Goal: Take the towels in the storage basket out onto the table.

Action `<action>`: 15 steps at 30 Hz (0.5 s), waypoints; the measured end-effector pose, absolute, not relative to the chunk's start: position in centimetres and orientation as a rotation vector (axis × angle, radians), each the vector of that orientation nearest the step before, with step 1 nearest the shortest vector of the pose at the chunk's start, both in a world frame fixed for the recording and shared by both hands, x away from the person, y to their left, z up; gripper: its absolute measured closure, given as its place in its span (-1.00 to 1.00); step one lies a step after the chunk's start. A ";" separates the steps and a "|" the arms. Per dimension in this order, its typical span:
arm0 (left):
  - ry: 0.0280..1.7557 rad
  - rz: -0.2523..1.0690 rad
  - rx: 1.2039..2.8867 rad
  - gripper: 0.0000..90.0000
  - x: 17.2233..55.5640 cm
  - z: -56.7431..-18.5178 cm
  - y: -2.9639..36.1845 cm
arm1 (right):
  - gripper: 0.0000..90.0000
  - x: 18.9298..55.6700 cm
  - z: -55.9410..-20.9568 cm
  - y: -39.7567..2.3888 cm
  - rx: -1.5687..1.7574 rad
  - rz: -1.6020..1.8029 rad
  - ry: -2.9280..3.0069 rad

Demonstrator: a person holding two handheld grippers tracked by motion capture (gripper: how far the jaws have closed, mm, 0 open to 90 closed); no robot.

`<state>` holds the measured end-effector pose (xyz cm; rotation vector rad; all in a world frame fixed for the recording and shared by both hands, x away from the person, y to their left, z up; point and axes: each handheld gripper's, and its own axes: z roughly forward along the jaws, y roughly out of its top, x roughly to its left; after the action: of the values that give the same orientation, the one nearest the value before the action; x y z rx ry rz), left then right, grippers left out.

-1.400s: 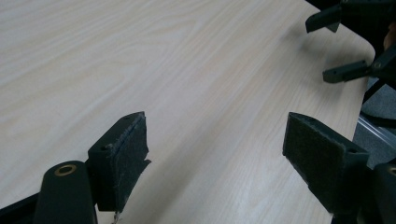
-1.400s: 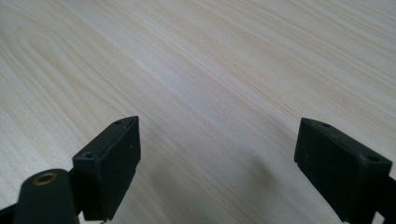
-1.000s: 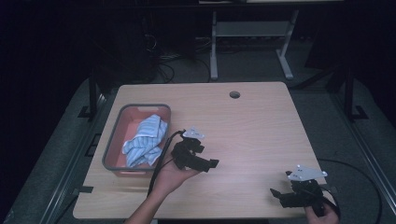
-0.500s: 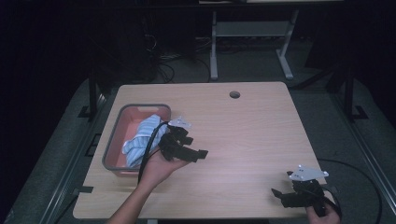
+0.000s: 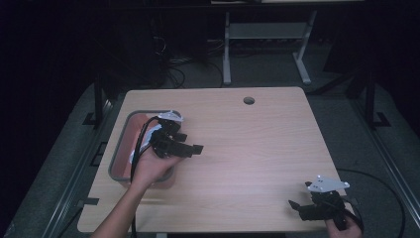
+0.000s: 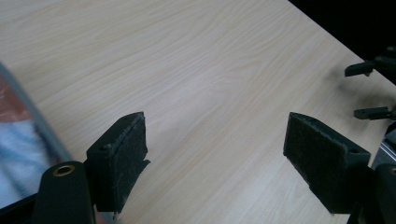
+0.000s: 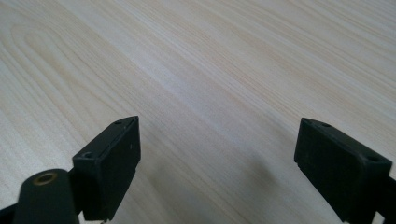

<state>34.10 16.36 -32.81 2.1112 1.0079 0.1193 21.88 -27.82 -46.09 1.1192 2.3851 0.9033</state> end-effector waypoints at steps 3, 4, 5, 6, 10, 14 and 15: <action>1.034 0.111 2.099 -0.53 34.5 -32.7 17.4 | -0.69 21.9 -46.1 -27.7 1.120 0.902 2.386; 1.034 0.111 2.099 -0.53 34.5 -32.7 17.4 | -0.69 21.9 -46.1 -27.7 1.120 0.902 2.386; 1.043 0.112 2.097 -0.53 34.7 -32.7 17.7 | -0.69 21.8 -46.1 -27.7 1.119 0.901 2.387; 1.061 0.114 2.081 -0.54 34.8 -32.7 18.3 | -0.69 21.8 -46.1 -27.7 1.118 0.900 2.390; 1.092 0.130 2.067 -0.53 35.0 -32.5 19.4 | -0.69 21.8 -46.0 -27.7 1.123 0.903 2.386; 1.131 0.142 2.051 -0.53 35.2 -32.6 20.5 | -0.69 21.7 -46.0 -27.6 1.118 0.902 2.387; 1.133 0.142 2.056 -0.54 35.3 -32.6 20.8 | -0.69 21.7 -46.0 -27.6 1.116 0.902 2.386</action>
<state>35.30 20.85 -32.60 2.0565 1.1328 0.1417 21.71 -27.63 -46.02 1.1165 2.3859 0.9016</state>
